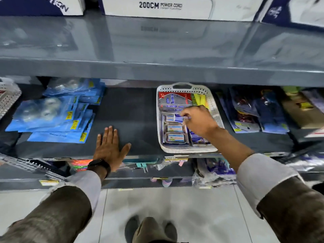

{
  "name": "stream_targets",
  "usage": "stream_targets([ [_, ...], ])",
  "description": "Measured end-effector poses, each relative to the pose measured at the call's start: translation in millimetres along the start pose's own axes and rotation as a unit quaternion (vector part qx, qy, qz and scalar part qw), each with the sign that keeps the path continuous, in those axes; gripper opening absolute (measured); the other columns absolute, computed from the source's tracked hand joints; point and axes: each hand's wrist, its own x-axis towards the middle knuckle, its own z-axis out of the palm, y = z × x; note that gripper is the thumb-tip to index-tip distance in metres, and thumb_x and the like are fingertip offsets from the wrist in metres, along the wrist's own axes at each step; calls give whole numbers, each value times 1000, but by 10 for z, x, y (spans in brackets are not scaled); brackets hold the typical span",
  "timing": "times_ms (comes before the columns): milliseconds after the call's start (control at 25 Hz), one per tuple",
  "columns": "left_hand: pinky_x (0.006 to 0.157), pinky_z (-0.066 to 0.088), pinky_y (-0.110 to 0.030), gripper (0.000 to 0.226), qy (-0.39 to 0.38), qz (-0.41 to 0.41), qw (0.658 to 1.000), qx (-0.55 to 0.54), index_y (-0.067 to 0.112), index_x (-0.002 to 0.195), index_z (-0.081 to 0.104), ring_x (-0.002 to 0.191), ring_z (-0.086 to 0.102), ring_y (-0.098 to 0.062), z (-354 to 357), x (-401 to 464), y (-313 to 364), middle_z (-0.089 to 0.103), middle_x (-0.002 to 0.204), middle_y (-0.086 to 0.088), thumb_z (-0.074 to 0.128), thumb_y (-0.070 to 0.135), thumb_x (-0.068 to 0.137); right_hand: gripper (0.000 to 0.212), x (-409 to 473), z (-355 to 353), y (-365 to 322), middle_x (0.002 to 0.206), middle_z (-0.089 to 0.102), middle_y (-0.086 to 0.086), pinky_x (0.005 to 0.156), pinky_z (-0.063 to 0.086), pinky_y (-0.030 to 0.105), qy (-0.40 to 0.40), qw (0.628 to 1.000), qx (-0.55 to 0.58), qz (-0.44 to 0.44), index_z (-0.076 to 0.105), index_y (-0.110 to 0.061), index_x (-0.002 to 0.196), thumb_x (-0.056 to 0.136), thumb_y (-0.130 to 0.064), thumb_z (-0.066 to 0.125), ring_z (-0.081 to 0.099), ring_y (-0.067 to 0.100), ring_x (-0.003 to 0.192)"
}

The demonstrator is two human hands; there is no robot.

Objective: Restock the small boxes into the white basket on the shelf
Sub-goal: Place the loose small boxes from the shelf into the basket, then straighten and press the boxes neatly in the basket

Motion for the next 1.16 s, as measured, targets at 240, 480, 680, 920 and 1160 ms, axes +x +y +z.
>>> stream_targets([
  [240, 127, 0, -51, 103, 29, 9, 1000, 7, 3, 160, 14, 159, 2, -31, 36, -8, -34, 9, 171, -17, -3, 76, 90, 35, -526, -36, 408, 118, 72, 17, 94, 58, 48, -74, 987, -134, 48, 75, -16, 114, 84, -3, 64, 65, 38, 111],
  [480, 127, -6, -46, 109, 15, -2, 1000, 4, 7, 161, 7, 159, -7, -25, 43, 14, -42, 0, 172, -12, -12, 81, 84, 35, -504, 28, 382, 115, 74, 17, 94, 59, 48, -80, 986, -139, 44, 72, -6, 118, 84, 1, 67, 68, 37, 107],
  [680, 128, -5, -47, 99, 11, -5, 1000, 7, 7, 162, 6, 159, -8, -26, -16, -22, 0, -2, 172, -12, -1, 75, 91, 27, -441, 134, 402, 108, 77, 12, 96, 59, 49, -90, 988, -116, 50, 74, -5, 107, 84, 6, 68, 73, 31, 101],
  [920, 128, -5, -47, 98, 10, -9, 1000, 18, 6, 162, 5, 159, -8, -26, -42, -40, 23, -2, 172, -13, -4, 73, 90, 23, -463, 204, 440, 96, 82, 4, 93, 62, 38, -53, 995, -65, 61, 84, -15, 91, 87, 3, 71, 78, 20, 89],
  [1160, 127, -6, -46, 103, 10, -6, 1000, 22, 8, 162, 4, 159, -7, -26, -5, -25, -11, -2, 172, -12, -13, 77, 87, 15, -473, 180, 431, 97, 80, 8, 95, 61, 43, -107, 990, -73, 48, 80, -10, 92, 90, 0, 70, 76, 23, 92],
])
